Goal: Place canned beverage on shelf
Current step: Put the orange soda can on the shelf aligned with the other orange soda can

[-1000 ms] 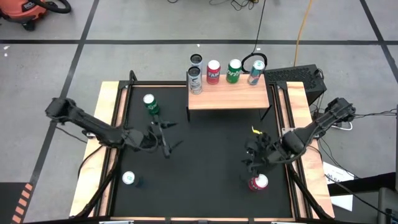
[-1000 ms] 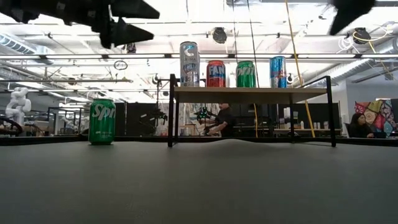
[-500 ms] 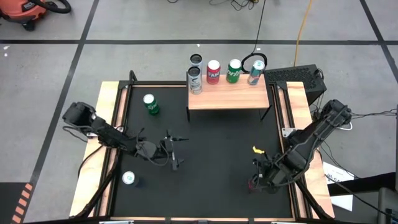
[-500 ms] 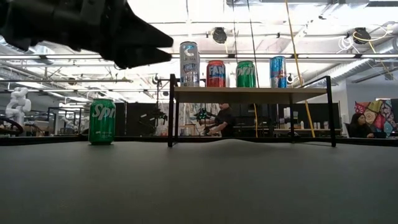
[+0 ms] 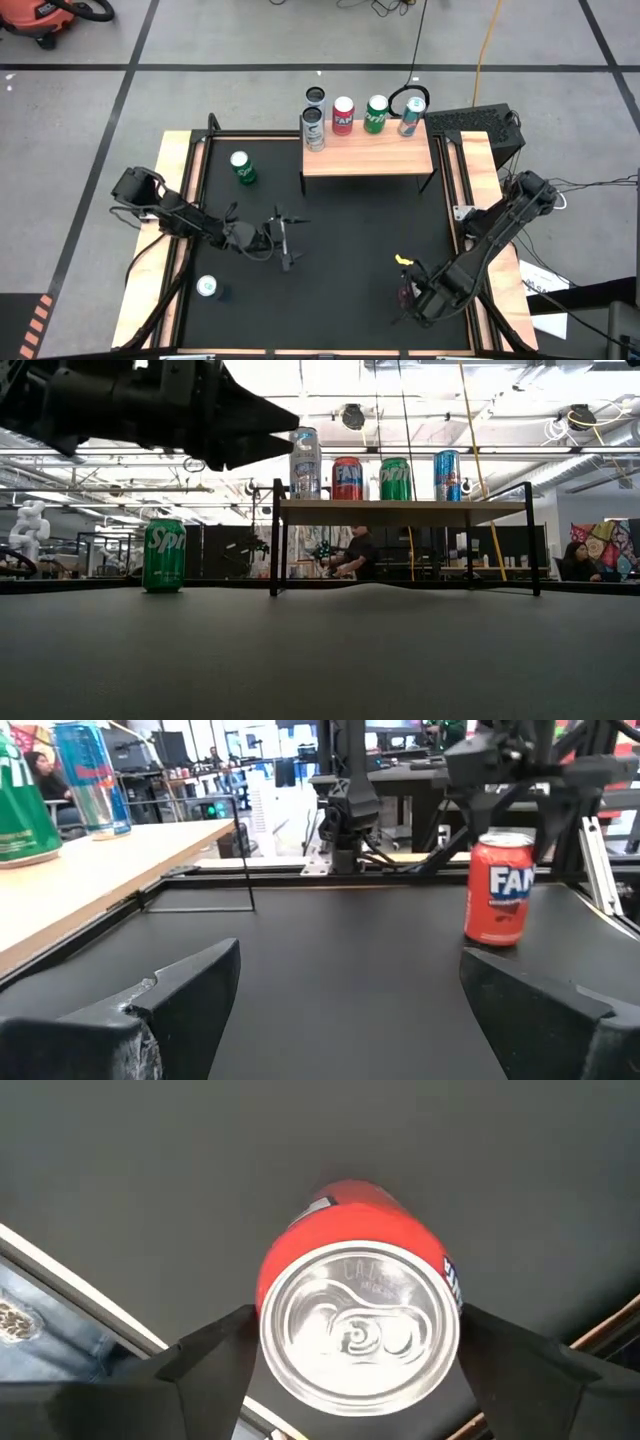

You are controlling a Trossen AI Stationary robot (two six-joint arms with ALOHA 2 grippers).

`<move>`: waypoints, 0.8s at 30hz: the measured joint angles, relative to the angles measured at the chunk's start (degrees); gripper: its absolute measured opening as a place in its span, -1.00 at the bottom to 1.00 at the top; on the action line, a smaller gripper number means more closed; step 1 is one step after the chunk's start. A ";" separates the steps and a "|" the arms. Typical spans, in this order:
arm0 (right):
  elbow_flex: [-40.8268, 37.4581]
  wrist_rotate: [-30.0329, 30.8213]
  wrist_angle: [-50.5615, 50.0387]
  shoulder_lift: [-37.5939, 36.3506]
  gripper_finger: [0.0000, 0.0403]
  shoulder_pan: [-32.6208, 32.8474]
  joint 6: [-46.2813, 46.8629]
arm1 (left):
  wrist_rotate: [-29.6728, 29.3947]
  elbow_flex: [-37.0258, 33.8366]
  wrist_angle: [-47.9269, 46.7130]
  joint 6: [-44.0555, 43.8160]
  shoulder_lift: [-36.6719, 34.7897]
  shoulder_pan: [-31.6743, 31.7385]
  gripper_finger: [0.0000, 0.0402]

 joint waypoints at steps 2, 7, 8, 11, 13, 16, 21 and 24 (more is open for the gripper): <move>0.03 0.38 0.00 0.24 0.55 0.00 -0.26 | 0.02 0.61 0.07 0.00 0.00 0.09 0.88; 0.09 1.79 -0.91 0.27 0.39 0.07 -1.68 | 0.43 1.81 -0.06 -0.04 0.00 0.07 0.88; 0.11 1.83 -1.13 0.26 0.34 0.04 -2.26 | 1.55 2.00 -0.09 -0.07 0.00 0.07 0.88; 0.11 2.36 -1.15 0.23 0.23 -0.19 -6.13 | 7.01 2.86 -1.79 -0.06 0.00 0.14 0.88; 0.26 2.97 -1.12 0.26 0.23 -0.67 -10.51 | 9.88 3.97 -3.79 -0.08 0.00 0.12 0.88; 1.24 6.50 -1.02 0.52 0.23 -1.79 -17.44 | 12.15 6.16 -6.37 -0.05 0.00 0.12 0.88; 3.68 14.43 0.37 0.41 0.24 -4.90 -29.35 | 15.26 10.31 -9.07 0.48 1.16 0.49 0.88; 3.76 15.66 2.71 0.49 0.23 -7.20 -36.72 | 18.49 13.23 -9.44 0.46 3.87 1.21 0.88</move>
